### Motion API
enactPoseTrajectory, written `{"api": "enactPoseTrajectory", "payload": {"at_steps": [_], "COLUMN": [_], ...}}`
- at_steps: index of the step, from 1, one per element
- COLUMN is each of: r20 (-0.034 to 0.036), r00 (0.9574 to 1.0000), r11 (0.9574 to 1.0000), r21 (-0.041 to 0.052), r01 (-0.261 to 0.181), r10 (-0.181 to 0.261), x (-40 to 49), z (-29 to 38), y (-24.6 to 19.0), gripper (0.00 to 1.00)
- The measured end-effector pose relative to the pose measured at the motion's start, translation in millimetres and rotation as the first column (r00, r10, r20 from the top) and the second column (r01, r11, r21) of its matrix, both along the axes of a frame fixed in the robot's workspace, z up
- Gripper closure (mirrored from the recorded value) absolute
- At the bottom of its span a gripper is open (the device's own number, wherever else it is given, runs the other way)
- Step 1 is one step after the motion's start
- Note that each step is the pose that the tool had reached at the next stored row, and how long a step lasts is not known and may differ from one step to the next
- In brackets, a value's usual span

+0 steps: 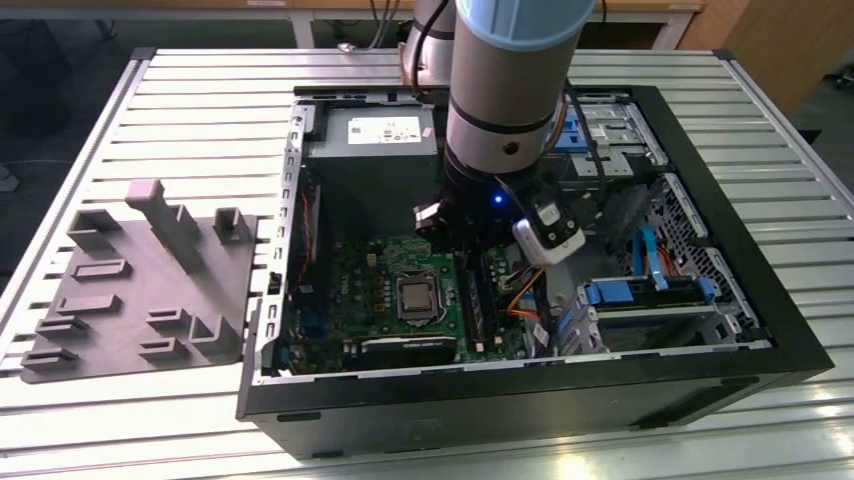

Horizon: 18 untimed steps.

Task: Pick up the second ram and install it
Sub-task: 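Insert the second ram into the second slot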

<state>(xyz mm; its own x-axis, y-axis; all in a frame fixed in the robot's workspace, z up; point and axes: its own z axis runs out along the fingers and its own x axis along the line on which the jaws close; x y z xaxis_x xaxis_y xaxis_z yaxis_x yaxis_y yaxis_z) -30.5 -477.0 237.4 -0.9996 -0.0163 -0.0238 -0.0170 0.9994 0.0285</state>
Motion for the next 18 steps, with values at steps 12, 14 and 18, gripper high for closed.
{"api": "enactPoseTrajectory", "payload": {"at_steps": [12,14,18], "r20": [0.0000,0.0000,0.0000], "r00": [1.0000,1.0000,1.0000], "r11": [1.0000,1.0000,1.0000], "r21": [0.0000,-0.0001,-0.0001], "r01": [0.000,0.000,0.000], "r10": [0.000,0.000,0.000], "x": [0.0,0.0,0.0], "z": [-4.3,-4.8,-5.6], "y": [0.0,0.0,0.0], "gripper": [0.88,0.88,0.88]}}
